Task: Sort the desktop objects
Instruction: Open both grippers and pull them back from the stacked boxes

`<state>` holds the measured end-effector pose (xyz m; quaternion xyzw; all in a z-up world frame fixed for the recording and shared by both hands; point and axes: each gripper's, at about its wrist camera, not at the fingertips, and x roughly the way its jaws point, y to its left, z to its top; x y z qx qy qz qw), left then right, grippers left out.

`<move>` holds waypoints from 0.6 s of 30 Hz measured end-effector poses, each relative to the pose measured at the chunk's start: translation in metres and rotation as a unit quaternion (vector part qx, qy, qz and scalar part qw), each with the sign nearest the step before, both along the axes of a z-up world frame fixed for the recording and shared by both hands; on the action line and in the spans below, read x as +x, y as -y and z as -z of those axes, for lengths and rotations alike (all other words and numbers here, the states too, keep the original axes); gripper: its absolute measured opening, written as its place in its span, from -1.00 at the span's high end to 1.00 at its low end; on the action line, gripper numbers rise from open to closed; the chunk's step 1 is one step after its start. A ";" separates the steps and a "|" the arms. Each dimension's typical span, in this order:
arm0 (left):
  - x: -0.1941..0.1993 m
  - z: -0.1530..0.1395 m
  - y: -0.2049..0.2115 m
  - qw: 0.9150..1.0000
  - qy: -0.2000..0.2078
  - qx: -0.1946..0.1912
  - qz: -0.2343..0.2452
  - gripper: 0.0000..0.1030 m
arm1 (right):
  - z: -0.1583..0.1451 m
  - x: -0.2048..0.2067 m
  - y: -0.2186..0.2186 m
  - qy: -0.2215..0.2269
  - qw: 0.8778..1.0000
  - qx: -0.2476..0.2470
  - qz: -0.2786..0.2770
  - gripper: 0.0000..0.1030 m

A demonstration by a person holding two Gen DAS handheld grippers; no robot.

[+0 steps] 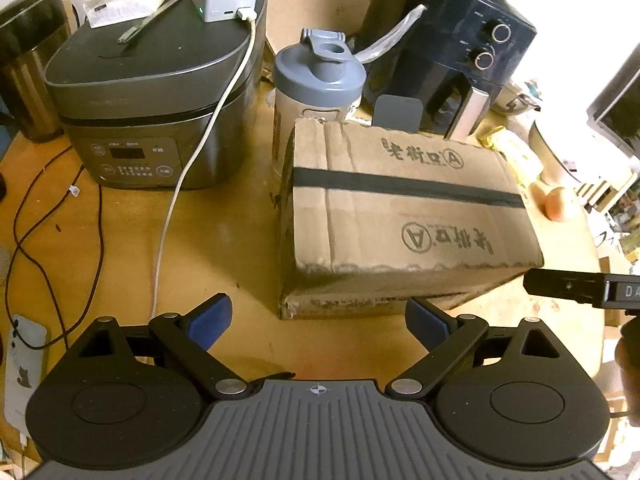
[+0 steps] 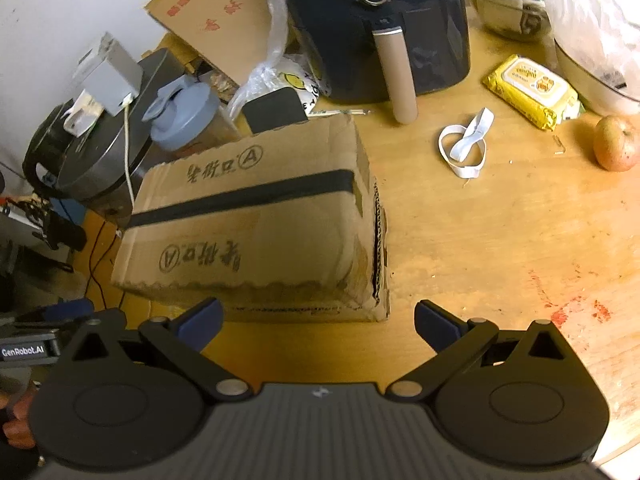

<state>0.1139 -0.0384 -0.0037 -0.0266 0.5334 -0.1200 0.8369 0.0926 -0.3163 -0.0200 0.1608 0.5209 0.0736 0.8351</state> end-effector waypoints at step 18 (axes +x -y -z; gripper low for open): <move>-0.067 -0.006 0.009 0.998 0.047 0.038 -0.012 -0.86 | -0.007 -0.065 -0.040 0.058 0.987 -0.142 -0.038 -1.00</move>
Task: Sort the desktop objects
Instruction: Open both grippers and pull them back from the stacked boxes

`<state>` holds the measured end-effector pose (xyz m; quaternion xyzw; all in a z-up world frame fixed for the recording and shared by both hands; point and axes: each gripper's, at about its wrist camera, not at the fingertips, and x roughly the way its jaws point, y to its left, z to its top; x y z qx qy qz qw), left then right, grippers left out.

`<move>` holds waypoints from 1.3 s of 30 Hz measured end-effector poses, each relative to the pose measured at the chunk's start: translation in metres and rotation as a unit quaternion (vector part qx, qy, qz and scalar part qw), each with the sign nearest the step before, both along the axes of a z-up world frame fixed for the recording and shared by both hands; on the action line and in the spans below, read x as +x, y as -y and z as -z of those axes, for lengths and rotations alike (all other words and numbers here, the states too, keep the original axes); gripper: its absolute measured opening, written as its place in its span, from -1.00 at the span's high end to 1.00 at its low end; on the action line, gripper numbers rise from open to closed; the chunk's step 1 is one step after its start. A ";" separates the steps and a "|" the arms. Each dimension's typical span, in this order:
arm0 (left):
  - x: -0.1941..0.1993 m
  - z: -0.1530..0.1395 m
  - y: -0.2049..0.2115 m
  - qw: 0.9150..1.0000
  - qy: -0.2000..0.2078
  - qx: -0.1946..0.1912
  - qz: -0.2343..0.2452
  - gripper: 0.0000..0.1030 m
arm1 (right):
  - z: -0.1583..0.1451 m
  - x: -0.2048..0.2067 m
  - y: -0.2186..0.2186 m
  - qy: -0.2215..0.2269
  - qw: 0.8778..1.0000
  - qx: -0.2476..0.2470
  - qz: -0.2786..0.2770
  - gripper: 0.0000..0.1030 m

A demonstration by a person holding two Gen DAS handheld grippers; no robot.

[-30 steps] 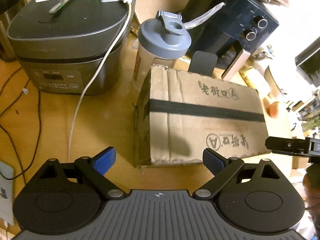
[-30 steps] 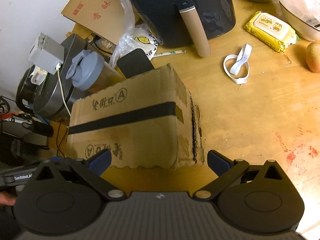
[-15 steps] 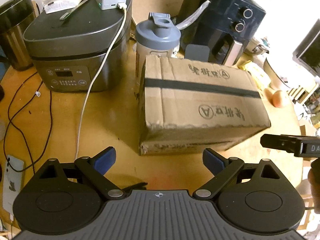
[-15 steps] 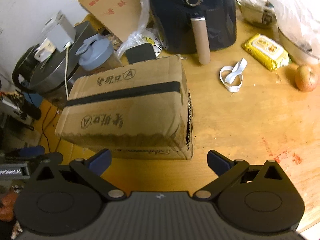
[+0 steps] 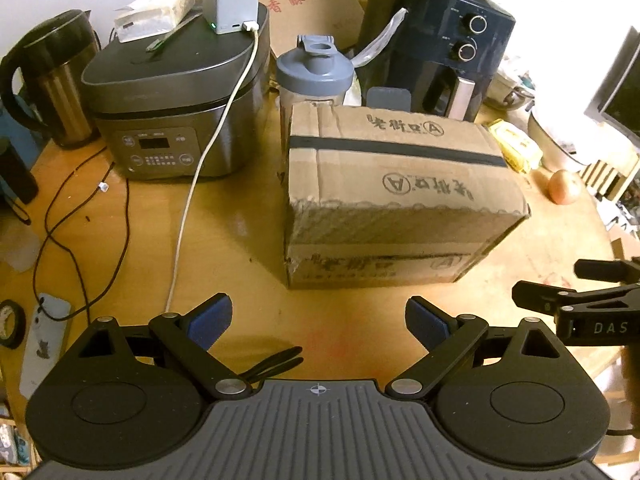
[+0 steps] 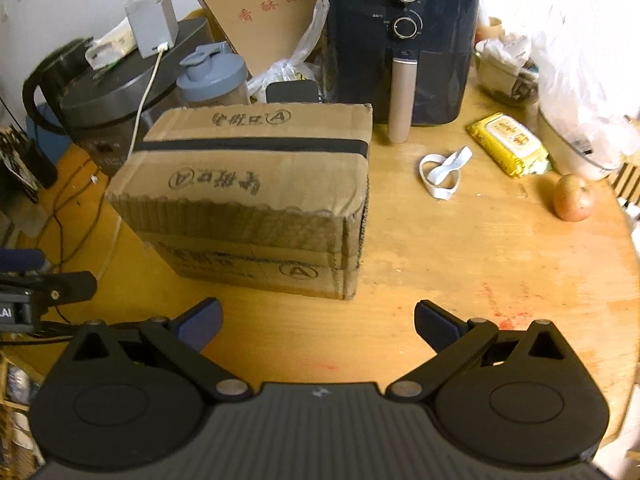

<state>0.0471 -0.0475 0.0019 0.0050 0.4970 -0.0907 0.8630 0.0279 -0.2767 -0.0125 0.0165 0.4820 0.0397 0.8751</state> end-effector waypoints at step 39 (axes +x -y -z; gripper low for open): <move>-0.055 -0.002 0.014 0.999 0.036 0.024 -0.017 -0.86 | 0.000 -0.050 -0.013 0.030 0.998 -0.048 0.023 -1.00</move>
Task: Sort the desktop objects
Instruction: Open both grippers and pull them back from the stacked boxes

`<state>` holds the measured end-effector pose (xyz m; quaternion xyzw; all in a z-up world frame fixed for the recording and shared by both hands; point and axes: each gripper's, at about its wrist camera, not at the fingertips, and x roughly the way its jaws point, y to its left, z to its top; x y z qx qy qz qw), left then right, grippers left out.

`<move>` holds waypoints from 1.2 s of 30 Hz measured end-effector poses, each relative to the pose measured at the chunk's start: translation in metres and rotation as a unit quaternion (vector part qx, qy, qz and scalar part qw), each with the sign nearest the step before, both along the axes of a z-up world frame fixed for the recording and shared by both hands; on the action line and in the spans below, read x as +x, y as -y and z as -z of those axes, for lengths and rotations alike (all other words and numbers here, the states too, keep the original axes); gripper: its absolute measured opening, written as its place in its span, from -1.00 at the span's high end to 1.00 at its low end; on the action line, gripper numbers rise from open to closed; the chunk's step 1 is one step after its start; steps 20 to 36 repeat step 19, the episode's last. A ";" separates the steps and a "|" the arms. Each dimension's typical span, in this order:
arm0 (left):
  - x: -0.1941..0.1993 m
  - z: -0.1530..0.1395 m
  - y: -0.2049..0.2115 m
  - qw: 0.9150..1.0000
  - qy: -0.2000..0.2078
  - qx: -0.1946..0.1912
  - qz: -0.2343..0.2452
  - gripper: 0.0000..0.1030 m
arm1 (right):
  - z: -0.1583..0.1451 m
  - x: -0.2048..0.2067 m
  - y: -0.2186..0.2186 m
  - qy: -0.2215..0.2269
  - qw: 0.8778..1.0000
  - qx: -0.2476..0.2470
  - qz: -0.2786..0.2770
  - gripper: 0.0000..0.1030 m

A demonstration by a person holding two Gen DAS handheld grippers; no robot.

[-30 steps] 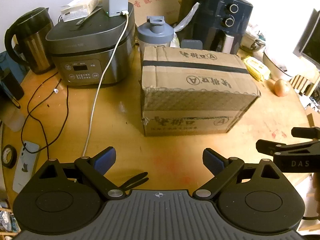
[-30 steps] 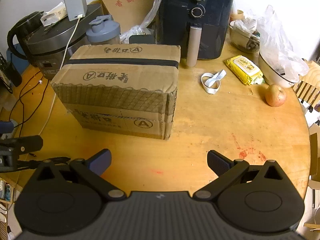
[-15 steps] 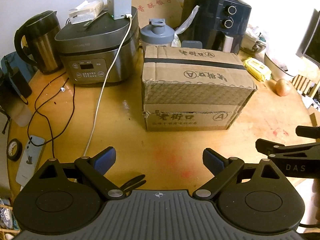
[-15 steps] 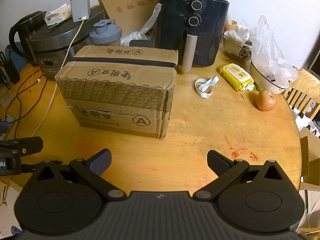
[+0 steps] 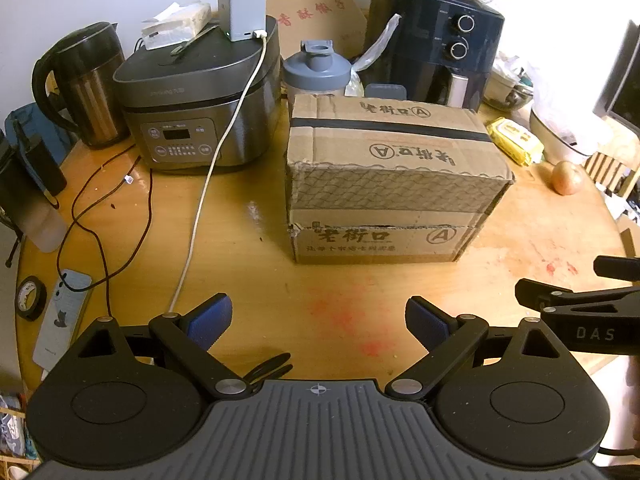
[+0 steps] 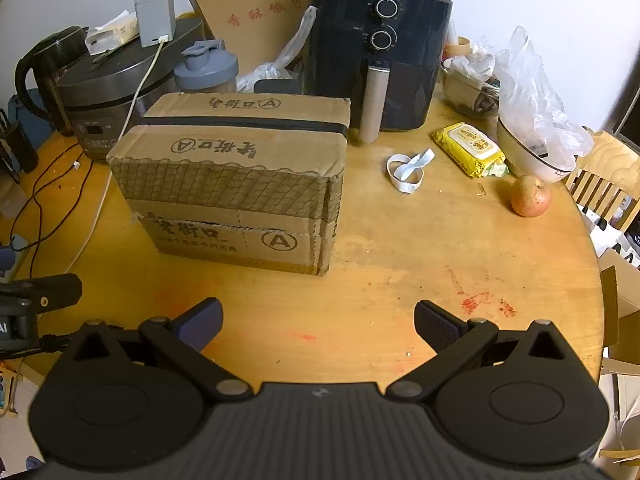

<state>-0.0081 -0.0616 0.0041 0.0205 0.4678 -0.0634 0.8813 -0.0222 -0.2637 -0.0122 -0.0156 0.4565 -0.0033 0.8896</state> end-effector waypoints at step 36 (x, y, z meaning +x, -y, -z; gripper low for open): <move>0.003 0.002 0.003 1.000 -0.004 0.001 0.006 -0.86 | 0.004 0.004 0.004 -0.009 1.000 0.006 0.007 -1.00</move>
